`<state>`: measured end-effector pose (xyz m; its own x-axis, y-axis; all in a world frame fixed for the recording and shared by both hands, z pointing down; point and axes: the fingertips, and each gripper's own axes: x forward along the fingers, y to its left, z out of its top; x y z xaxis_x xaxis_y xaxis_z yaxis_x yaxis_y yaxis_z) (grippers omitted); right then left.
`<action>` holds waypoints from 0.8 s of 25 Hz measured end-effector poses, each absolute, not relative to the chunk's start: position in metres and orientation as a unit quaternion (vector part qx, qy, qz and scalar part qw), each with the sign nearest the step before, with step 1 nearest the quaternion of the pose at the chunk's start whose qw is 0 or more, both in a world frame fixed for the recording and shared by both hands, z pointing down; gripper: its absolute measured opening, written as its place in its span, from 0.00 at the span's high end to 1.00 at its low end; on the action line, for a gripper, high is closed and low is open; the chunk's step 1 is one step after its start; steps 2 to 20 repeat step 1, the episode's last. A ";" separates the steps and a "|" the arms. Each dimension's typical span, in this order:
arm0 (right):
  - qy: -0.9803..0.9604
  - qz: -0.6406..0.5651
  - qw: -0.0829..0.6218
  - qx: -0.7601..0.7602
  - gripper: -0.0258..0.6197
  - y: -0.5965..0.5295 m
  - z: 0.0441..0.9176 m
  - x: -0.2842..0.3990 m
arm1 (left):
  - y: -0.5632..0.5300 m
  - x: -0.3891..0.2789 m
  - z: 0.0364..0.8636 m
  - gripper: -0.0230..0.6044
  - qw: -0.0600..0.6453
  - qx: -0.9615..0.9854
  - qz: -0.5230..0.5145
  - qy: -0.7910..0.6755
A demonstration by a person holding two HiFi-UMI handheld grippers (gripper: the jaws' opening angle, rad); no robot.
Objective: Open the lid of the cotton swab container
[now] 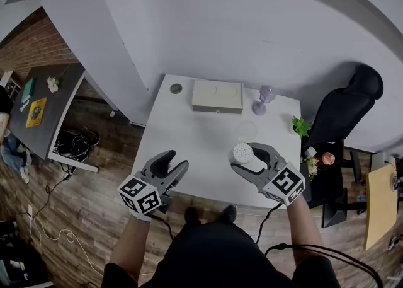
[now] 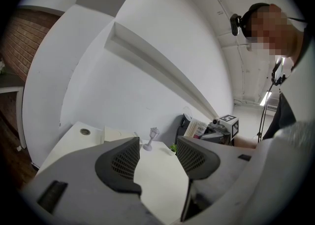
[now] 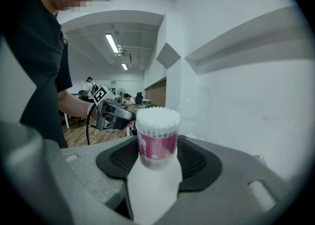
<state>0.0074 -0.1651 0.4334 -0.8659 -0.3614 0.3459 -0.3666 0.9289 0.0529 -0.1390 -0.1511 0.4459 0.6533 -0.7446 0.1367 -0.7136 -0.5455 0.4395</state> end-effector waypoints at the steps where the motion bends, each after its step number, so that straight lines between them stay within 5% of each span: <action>1: -0.966 0.006 0.178 0.188 0.58 -0.164 0.433 0.007 | -0.150 -0.140 0.446 0.59 0.235 0.878 -0.033 -0.415; 20: -0.966 0.006 0.178 0.188 0.58 -0.164 0.433 0.007 | -0.150 -0.140 0.446 0.59 0.235 0.878 -0.033 -0.415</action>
